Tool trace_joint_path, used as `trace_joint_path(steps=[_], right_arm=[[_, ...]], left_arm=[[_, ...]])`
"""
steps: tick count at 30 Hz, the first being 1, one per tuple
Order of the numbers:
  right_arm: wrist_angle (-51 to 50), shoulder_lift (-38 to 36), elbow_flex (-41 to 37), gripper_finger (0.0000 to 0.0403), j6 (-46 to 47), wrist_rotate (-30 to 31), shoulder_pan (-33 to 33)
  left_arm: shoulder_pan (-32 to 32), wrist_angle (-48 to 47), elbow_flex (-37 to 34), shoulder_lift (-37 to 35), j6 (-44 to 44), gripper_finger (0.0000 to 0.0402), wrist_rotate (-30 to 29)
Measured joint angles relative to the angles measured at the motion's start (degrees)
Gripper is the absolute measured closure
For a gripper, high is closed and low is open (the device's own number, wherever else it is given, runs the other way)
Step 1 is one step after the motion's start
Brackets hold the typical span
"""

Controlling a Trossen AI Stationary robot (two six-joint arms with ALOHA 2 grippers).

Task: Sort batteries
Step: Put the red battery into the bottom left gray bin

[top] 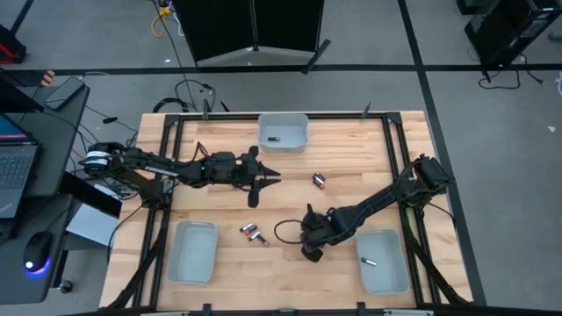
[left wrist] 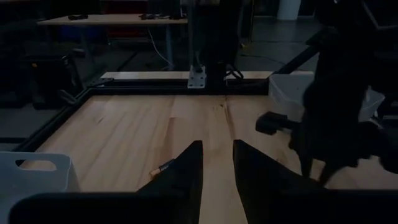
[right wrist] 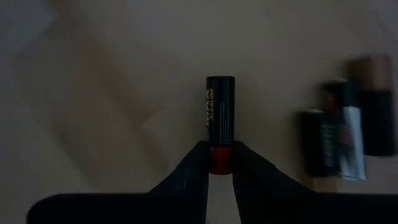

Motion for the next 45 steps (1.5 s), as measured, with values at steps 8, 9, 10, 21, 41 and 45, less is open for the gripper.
trace_joint_path(steps=[8,9,10,21,41,45], right_arm=[[4.98,-0.08,1.26,0.0345,-12.54,1.87,-0.40],[6.92,-0.08,0.94,0.0345,-14.82,1.92,-0.75],[8.89,-0.08,0.62,0.0345,-17.01,1.90,-1.20],[37.06,-0.15,-6.00,0.0341,-37.82,-1.44,-9.84],[75.22,-9.09,-23.07,0.0341,-49.52,-4.96,-16.14],[78.26,-12.73,-25.17,0.0341,-50.89,-4.20,-17.39]], left_arm=[[-0.04,14.44,-5.51,0.01,-3.70,0.0315,1.60],[-0.04,17.99,-6.98,0.01,-4.73,0.0318,2.00],[-0.04,21.53,-8.39,0.01,-5.60,0.0320,2.55],[0.13,36.29,-16.59,0.01,-9.83,0.0326,4.61],[-0.52,39.96,-16.59,0.01,-11.80,0.0313,4.96],[-2.76,38.94,-16.19,0.01,-10.85,0.0286,3.55]])
